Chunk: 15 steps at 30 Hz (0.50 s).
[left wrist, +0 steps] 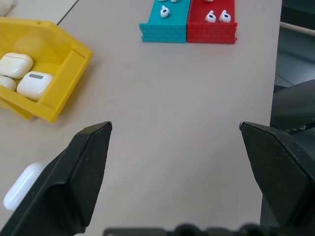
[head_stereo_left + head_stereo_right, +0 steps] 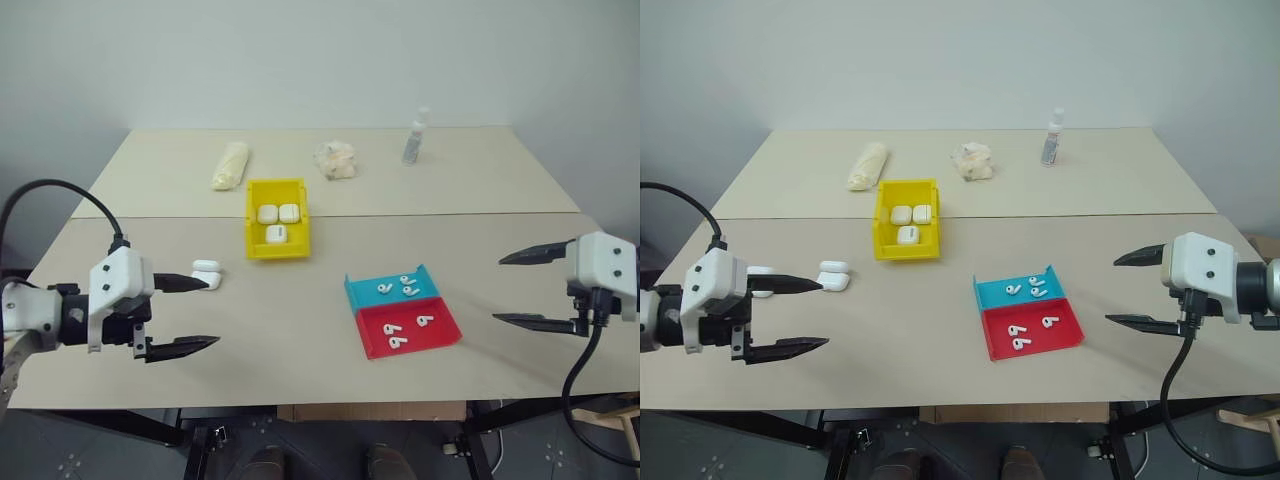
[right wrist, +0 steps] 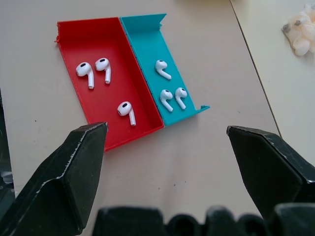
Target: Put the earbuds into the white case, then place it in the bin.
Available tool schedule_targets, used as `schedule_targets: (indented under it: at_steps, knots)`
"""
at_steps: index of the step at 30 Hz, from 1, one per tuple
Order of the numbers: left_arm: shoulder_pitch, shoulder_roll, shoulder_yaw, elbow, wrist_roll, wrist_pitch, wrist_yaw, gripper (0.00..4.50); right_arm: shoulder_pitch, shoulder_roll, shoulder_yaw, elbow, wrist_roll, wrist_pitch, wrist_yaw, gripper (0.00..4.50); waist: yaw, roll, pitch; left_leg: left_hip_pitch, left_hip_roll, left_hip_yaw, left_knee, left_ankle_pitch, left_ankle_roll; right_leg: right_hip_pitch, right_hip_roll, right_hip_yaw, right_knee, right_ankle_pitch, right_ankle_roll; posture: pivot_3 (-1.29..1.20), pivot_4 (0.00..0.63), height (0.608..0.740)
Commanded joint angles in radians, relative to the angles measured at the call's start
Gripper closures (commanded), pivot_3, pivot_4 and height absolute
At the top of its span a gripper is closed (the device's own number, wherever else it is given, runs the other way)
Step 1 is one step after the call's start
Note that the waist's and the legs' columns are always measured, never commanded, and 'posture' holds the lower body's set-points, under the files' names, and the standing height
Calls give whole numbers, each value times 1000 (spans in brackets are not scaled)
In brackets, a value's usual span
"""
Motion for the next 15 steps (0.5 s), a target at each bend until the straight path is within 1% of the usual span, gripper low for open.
schedule_targets:
  at_steps: [1, 5, 12, 13, 15]
  knots:
    - [-10, 35, 27, -11, -20, 40, 1, 0, -14, -1, -2, -8, 0, -25, -5, 30, 0, 0, 0, 0, 0, 0, 0, 0, 0, 0, 0, 0, 0, 0, 0, 0, 150, 740]
    - [-16, 23, 28, -37, -8, 56, 58, 0, -25, 0, 15, 6, -3, -34, -9, 30, 0, 0, 0, 0, 0, 0, 0, 0, 0, 0, 0, 0, 0, 0, 0, 0, 150, 740]
    - [11, 28, 46, -44, 16, 36, 64, 0, -41, 12, 44, 10, -12, -41, -24, 30, 0, 0, 0, 0, 0, 0, 0, 0, 0, 0, 0, 0, 0, 0, 0, 0, 150, 740]
    - [7, 22, 43, -45, 29, 40, 91, 0, -40, 13, 45, 8, -12, -41, -26, 30, 0, 0, 0, 0, 0, 0, 0, 0, 0, 0, 0, 0, 0, 0, 0, 0, 150, 740]
    - [-23, 11, 33, -42, 31, 108, 172, 0, -38, 16, 48, 6, -11, -41, -30, 30, 0, 0, 0, 0, 0, 0, 0, 0, 0, 0, 0, 0, 0, 0, 0, 0, 150, 740]
